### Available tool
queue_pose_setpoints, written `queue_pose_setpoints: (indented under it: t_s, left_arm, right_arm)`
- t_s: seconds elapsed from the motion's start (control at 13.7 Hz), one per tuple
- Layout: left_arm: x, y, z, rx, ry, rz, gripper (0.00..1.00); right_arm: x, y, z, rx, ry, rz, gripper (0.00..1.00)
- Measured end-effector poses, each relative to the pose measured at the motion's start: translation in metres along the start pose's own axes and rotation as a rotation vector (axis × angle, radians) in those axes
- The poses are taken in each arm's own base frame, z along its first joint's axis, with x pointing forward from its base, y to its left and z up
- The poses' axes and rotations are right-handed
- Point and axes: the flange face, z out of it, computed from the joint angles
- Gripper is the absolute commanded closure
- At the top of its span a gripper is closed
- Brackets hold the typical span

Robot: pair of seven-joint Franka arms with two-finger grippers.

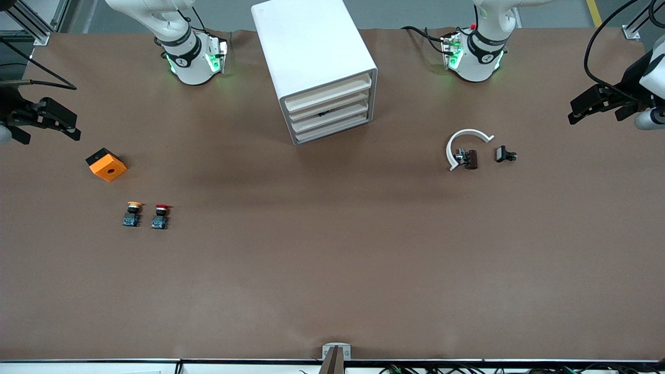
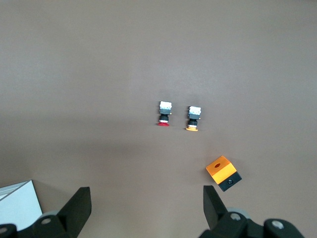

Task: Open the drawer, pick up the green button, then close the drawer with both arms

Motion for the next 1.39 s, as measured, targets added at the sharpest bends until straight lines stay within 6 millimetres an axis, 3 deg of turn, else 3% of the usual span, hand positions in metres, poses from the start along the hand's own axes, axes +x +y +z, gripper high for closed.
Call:
queue_pose_setpoints:
  t_s: [0.44, 0.81, 1.39]
  left_arm:
    - [0.006, 0.000, 0.010, 0.000, -0.019, 0.000, 0.00]
    - [0.029, 0.000, 0.025, -0.004, -0.040, 0.000, 0.00]
    - [0.084, 0.017, 0.126, -0.004, -0.161, -0.044, 0.00]
  right_arm:
    - [0.000, 0.000, 0.000, 0.000, 0.001, 0.000, 0.00]
    - [0.000, 0.000, -0.001, 0.000, 0.002, 0.000, 0.00]
    - [0.000, -0.003, -0.001, 0.000, 0.003, -0.005, 0.00]
